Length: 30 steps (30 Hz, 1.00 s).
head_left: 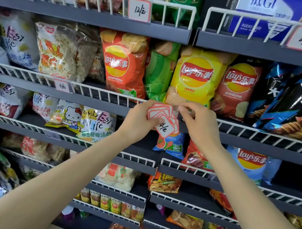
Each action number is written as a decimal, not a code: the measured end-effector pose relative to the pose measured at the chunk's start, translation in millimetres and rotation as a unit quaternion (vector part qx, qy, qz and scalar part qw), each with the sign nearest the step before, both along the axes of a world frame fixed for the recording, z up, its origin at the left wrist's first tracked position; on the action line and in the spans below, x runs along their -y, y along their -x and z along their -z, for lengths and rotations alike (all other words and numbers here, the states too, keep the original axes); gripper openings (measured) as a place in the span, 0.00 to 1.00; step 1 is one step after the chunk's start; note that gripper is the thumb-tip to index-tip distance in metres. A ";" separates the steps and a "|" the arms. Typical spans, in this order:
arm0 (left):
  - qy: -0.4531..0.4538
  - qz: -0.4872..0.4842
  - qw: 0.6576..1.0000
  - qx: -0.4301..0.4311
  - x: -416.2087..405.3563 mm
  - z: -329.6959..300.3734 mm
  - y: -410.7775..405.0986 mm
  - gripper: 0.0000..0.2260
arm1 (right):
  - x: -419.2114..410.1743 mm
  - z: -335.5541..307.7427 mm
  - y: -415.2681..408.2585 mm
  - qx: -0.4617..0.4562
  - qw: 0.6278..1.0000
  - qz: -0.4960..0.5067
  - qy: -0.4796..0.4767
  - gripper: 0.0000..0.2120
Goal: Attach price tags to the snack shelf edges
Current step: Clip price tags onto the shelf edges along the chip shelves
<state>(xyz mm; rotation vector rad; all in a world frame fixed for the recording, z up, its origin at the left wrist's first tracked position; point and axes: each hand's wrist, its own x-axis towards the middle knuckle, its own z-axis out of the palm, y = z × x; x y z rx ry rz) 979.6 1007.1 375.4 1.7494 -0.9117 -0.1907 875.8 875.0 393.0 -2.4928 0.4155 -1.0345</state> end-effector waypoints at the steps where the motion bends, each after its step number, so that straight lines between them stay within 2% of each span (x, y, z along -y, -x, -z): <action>1: 0.019 -0.009 1.000 -0.002 1.0 -1.4 5.1 0.12 | 0.7 -1.4 3.5 0.015 0.996 -0.041 -0.072 0.08; 4: 0.076 -0.016 0.996 -0.046 8.0 -8.1 26.2 0.06 | 1.5 -8.2 21.8 0.018 0.973 -0.118 -0.196 0.06; 6: 0.103 0.007 0.991 -0.086 12.9 -14.2 41.8 0.06 | 3.2 -10.4 36.4 0.028 0.970 -0.124 -0.207 0.07; 11: 0.100 0.067 0.987 -0.109 26.8 -27.8 74.6 0.06 | 13.2 -13.6 74.3 0.082 0.953 -0.112 -0.270 0.06; 21: 0.119 0.116 0.975 -0.150 78.6 -15.0 196.4 0.07 | 46.3 -1.2 199.7 0.098 0.956 -0.007 -0.278 0.08; 23: 0.124 0.119 0.973 -0.154 93.3 -12.2 224.0 0.07 | 56.7 1.2 231.1 0.093 0.949 0.009 -0.300 0.06; 24: 0.128 0.120 0.972 -0.154 101.2 -12.3 238.0 0.07 | 62.5 0.7 247.0 0.088 0.945 0.016 -0.313 0.06; 27: 0.148 0.130 0.965 -0.175 127.5 -16.5 277.6 0.04 | 84.7 -1.4 289.5 0.085 0.935 0.031 -0.344 0.16; 30: 0.164 0.119 0.964 -0.175 162.8 -20.3 317.2 0.05 | 117.9 -0.4 323.6 0.117 0.932 0.036 -0.342 0.14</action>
